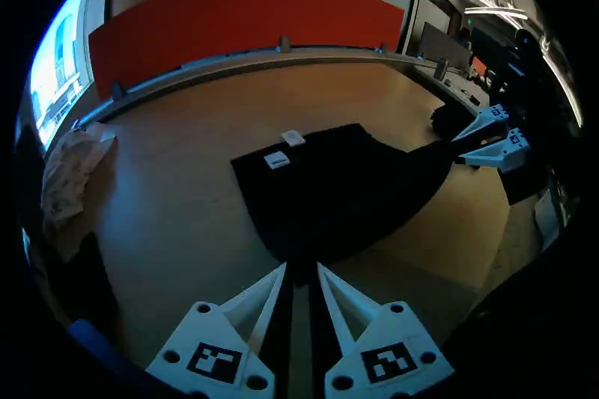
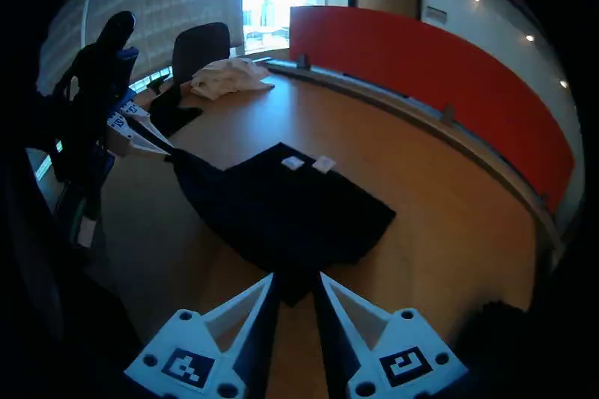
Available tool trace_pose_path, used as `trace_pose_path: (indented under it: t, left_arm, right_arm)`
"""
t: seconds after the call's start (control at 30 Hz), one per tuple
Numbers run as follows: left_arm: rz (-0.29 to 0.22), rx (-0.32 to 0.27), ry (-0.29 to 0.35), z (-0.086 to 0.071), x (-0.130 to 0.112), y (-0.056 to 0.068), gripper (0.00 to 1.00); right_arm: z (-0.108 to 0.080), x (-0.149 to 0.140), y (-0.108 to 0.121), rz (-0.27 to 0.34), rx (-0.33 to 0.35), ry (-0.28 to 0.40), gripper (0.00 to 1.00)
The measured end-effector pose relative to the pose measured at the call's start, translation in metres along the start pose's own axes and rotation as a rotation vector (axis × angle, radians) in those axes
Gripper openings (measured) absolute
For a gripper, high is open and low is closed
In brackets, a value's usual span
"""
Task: Fold towel
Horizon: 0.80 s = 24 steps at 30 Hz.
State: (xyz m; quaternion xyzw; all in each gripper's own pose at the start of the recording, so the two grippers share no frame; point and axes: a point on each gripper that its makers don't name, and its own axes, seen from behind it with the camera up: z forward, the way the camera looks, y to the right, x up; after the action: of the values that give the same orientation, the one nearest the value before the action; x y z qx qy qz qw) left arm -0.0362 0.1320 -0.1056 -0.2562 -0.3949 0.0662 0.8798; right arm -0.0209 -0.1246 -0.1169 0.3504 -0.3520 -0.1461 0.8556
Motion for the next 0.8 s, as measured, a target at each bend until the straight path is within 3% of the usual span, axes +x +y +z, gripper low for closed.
trace_pose_path:
  t: [0.8]
  left_arm:
    - [-0.023, -0.017, -0.012, -0.029, 0.003, 0.012, 0.13]
  right_arm:
    - [-0.028, 0.003, -0.016, -0.01, 0.049, -0.029, 0.3]
